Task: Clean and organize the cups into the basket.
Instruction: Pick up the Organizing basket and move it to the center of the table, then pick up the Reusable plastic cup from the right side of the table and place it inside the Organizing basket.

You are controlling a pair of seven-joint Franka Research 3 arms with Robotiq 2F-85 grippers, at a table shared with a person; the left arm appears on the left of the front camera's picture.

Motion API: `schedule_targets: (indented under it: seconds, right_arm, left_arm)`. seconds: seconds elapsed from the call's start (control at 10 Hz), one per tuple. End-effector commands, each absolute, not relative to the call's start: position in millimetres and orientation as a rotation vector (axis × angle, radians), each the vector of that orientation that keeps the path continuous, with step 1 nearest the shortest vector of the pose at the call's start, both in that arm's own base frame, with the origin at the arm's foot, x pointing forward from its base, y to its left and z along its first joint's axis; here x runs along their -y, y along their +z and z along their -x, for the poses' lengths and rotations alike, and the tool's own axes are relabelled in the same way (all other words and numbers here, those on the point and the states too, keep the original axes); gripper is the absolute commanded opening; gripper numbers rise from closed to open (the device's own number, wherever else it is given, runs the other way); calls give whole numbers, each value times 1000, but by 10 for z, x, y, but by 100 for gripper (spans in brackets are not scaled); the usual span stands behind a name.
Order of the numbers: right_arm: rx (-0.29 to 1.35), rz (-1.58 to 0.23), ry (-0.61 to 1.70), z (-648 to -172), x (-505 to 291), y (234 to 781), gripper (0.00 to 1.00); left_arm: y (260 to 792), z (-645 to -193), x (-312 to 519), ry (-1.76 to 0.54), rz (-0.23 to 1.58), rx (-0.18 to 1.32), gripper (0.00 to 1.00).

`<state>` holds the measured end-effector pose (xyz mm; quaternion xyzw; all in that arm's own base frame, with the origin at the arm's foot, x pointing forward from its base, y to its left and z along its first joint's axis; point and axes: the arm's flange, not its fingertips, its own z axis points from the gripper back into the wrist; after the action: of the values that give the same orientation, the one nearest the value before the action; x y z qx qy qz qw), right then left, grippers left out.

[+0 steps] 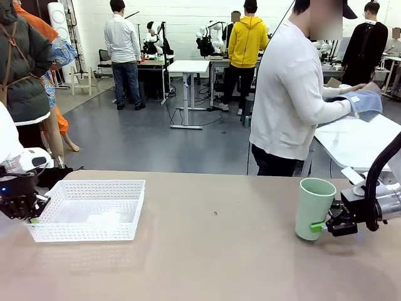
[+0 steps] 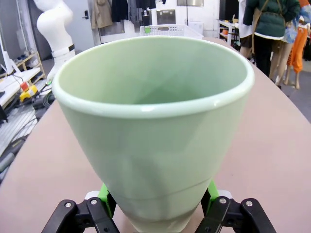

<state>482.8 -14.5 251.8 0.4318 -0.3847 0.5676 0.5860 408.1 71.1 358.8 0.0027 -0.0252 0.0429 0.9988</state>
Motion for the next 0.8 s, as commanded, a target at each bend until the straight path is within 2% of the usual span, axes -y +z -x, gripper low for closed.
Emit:
schedule_targets:
  seconds: [0.0,0.4,0.7]
  right_arm:
    - [840,-1021,1225,-4773,154,3005,21]
    - [897,-933,1189,-4600,193,4200,21]
    - [957,-906,1105,-4554,374,4881,21]
  left_arm:
    - [3768,-4072,-351,82,-11,54,0]
    - [3931,-4192,451,28,-107,56,0]
    - [3948,-4286,1063,16,-118,44,0]
